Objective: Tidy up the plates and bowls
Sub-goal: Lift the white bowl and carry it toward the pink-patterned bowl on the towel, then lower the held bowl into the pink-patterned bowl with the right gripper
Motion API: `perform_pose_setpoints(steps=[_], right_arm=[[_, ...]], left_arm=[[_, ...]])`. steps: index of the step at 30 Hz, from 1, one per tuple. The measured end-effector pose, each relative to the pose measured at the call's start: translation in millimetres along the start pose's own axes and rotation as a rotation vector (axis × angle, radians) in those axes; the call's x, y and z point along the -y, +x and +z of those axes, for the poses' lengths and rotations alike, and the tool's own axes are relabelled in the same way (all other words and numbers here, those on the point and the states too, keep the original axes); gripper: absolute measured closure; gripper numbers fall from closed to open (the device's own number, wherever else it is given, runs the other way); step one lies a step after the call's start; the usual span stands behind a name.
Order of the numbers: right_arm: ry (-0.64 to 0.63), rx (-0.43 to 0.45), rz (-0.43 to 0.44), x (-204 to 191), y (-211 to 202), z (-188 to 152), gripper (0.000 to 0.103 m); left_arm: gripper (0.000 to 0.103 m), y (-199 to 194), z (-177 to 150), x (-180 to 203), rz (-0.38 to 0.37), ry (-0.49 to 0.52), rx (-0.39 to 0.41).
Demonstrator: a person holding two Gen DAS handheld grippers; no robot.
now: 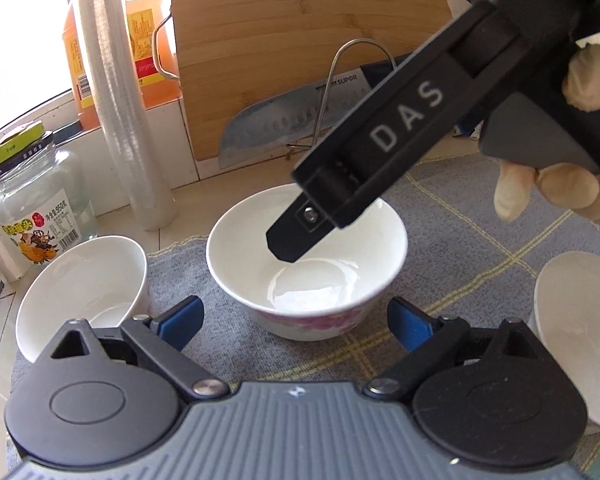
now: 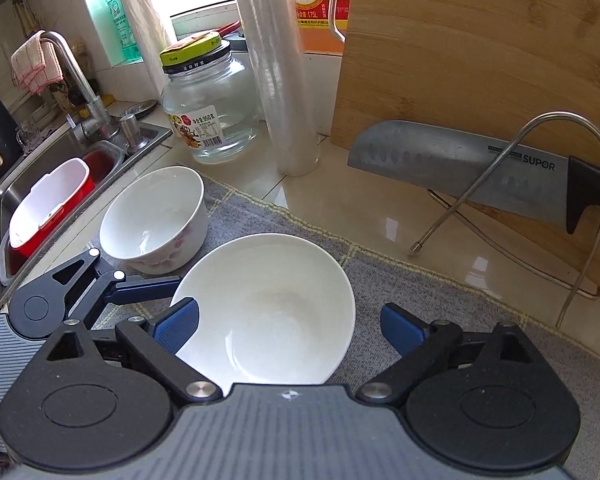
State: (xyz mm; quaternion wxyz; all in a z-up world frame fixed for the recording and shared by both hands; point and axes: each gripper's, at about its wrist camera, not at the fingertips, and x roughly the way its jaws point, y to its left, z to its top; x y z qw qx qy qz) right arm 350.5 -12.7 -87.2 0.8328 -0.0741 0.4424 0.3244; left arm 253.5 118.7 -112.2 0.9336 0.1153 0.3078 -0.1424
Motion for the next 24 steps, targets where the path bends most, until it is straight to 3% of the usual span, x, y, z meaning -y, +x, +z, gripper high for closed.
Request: perform_pose_setpoints(steps=[6, 24], right_arm=[[-0.008, -0.010, 0.015, -1, 11, 5, 0.016], [-0.018, -0.006, 0.018, 0, 11, 7, 0.025]], left_arm=[[0.014, 1, 1, -3, -0.025, -0.005, 0.003], [0.017, 1, 3, -2, -0.044, 0.037, 0.020]])
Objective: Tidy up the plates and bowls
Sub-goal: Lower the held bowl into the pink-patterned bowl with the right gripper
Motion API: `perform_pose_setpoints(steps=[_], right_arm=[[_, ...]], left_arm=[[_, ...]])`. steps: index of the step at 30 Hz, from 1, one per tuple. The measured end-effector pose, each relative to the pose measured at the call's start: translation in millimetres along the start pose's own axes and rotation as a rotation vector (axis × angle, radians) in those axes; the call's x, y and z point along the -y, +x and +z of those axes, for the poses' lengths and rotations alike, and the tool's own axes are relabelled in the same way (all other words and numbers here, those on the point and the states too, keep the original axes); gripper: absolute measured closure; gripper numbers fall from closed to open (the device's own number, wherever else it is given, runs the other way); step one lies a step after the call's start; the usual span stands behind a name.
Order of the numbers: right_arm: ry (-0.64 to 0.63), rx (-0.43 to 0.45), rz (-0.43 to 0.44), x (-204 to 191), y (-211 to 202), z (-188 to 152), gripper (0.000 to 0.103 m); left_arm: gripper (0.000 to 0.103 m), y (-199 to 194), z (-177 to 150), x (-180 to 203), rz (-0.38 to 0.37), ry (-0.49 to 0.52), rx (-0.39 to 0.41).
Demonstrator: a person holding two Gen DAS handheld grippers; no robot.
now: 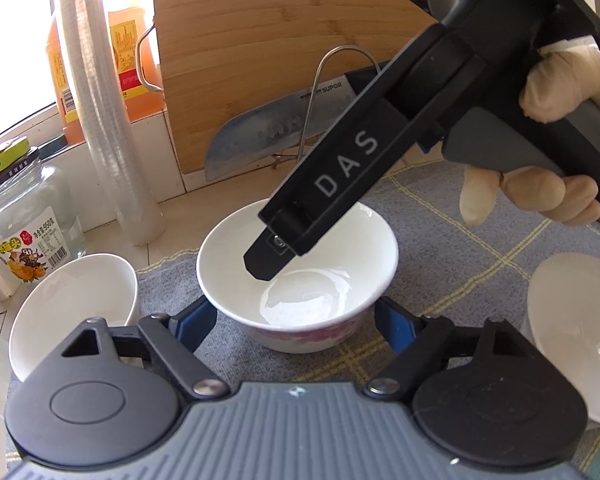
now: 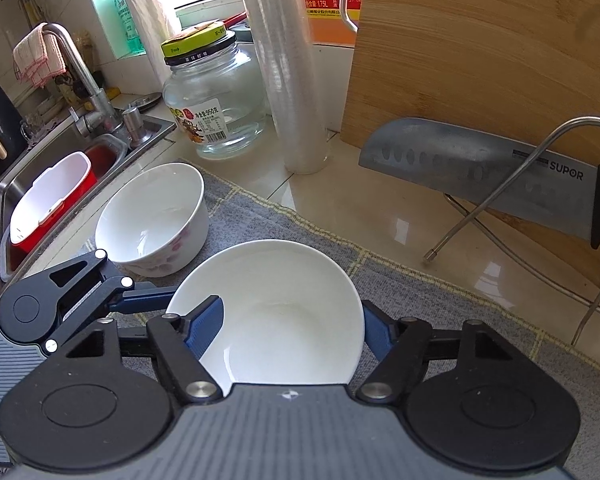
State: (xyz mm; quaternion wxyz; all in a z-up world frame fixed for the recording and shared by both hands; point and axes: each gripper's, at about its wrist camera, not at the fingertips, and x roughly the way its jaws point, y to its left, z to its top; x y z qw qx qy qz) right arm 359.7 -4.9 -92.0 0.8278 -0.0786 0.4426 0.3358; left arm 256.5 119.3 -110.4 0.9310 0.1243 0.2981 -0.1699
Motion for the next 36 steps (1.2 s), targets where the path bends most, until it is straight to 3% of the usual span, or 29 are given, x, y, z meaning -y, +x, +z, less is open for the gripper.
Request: perform_pose_setpoints(steps=[22, 36], right_arm=[[0.004, 0.010, 0.000, -4, -6, 0, 0.025], [-0.030, 0.032, -0.024, -27, -35, -13, 0.025]], left_arm=[[0.017, -4, 2, -1, -0.020, -0.010, -0.003], [0.017, -36, 5, 12, -0.030, 0.021, 0.001]])
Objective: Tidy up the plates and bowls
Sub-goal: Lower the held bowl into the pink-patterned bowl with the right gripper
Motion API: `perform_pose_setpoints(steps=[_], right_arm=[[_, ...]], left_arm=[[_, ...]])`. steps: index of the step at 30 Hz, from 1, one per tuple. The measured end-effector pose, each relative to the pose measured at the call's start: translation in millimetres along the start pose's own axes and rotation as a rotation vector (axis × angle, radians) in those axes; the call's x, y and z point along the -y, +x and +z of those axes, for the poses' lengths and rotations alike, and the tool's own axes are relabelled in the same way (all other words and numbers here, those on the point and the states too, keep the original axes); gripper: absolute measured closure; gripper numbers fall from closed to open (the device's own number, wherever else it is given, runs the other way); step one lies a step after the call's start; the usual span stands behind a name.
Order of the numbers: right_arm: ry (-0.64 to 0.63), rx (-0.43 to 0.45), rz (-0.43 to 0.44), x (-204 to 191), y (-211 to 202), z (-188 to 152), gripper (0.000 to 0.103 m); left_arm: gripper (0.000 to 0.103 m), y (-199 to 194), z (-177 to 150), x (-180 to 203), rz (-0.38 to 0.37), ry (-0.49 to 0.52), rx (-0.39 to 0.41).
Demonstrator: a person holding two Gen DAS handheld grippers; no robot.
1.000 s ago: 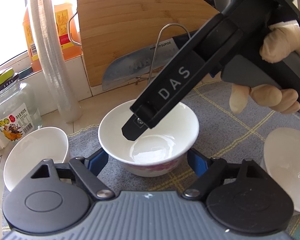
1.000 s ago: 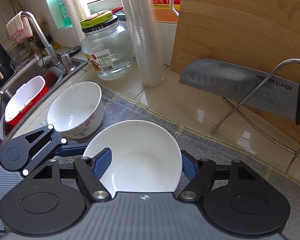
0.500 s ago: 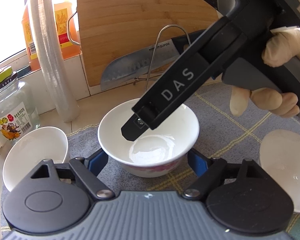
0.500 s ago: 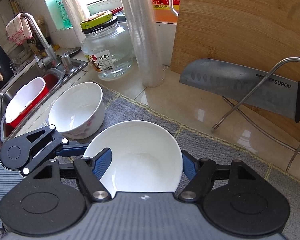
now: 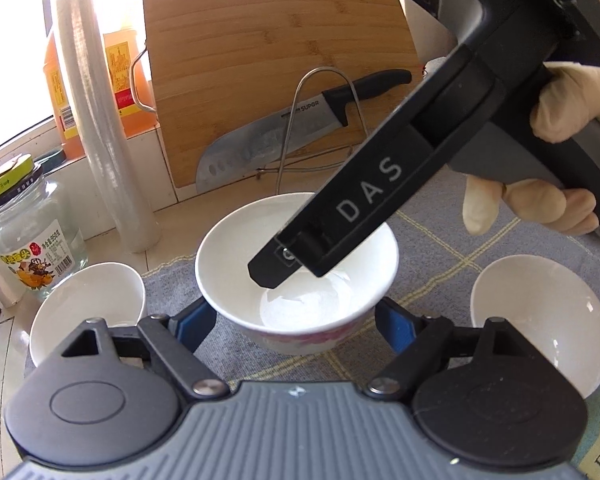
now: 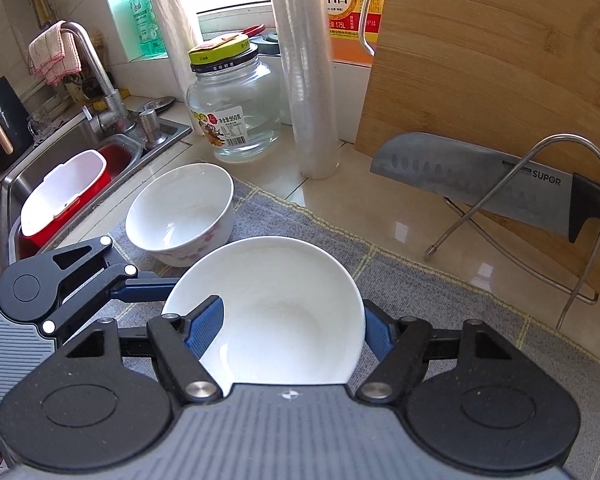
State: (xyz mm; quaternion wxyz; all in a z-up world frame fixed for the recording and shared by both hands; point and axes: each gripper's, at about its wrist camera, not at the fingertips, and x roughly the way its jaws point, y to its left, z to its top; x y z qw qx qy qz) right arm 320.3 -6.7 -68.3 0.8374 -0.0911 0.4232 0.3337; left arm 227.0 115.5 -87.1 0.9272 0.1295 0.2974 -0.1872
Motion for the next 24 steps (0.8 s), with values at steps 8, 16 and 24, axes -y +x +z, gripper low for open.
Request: perform_pose_setpoints(steps=[8, 16, 24], right_arm=[[-0.026, 0.016, 0.000, -14, -26, -11, 0.025], [-0.030, 0.043, 0.017, -23, -53, -25, 0.025], [-0.026, 0.058, 0.030, -28, -75, -42, 0.025]], left_arm=[[0.017, -27, 5, 16, 0.011, 0.026, 0.006], [0.017, -54, 7, 37, 0.030, 0.037, 0.019], [0.017, -71, 6, 57, 0.027, 0.038, 0.024]])
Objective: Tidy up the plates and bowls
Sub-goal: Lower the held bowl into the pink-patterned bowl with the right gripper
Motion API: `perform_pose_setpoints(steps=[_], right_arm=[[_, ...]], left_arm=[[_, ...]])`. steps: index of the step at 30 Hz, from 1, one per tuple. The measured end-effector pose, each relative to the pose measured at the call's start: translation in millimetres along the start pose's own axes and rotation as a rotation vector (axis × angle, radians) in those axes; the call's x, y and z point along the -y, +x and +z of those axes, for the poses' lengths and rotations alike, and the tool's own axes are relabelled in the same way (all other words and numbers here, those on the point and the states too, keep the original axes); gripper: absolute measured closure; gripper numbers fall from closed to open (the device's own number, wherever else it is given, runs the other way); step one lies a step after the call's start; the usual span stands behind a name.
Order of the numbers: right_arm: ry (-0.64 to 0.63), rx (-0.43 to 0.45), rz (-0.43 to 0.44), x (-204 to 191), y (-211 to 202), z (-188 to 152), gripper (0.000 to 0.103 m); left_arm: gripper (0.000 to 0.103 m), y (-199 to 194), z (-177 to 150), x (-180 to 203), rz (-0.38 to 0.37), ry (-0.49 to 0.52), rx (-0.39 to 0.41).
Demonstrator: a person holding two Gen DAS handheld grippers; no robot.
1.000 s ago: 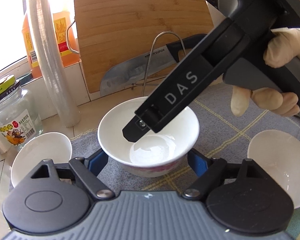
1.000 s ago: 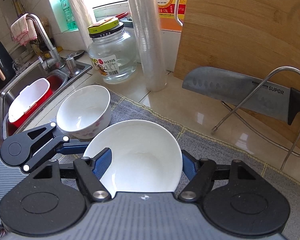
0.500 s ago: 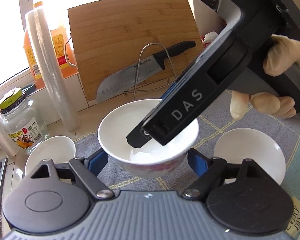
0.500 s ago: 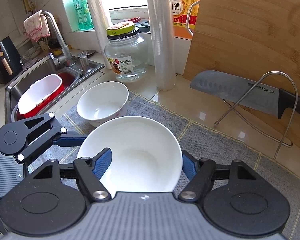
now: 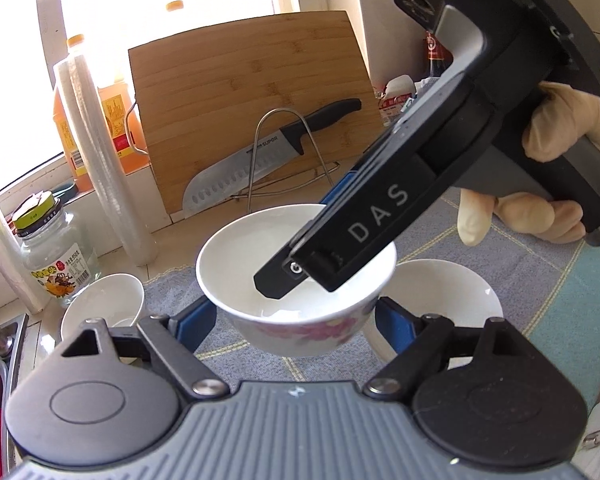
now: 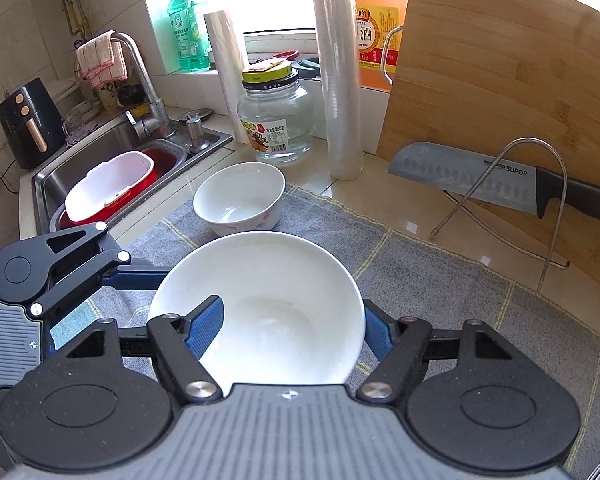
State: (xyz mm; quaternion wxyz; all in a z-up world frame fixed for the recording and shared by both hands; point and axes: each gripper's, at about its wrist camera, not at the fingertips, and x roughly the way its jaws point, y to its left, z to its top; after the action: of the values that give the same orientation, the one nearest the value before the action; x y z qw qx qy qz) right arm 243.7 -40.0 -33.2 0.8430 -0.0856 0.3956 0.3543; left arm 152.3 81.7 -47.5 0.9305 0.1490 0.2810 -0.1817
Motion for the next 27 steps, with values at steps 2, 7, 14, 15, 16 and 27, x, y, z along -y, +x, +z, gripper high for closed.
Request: perform_pose_setpoints(steps=[2, 7, 14, 15, 16, 27], right_arm=[[0.000, 0.003, -0.003, -1, -6, -4, 0.025], [0.009, 0.016, -0.014, -1, -21, -13, 0.025], [0.033, 0.026, -0.050, 4, -40, -25, 0.025], [0.037, 0.027, -0.055, 5, -42, -27, 0.025], [0.040, 0.027, -0.059, 5, -44, -29, 0.025], [0.093, 0.012, -0.094, 13, -55, -53, 0.025]], left_arm=[[0.017, -2, 0, 4, -0.005, 0.001, 0.002], [0.017, -6, 1, 16, -0.022, 0.008, 0.007], [0.017, -4, 5, 31, -0.060, 0.035, 0.015], [0.017, -4, 5, 33, -0.066, 0.038, 0.016], [0.017, -4, 5, 35, -0.071, 0.041, 0.018], [0.017, -1, 2, 55, -0.135, 0.065, 0.003]])
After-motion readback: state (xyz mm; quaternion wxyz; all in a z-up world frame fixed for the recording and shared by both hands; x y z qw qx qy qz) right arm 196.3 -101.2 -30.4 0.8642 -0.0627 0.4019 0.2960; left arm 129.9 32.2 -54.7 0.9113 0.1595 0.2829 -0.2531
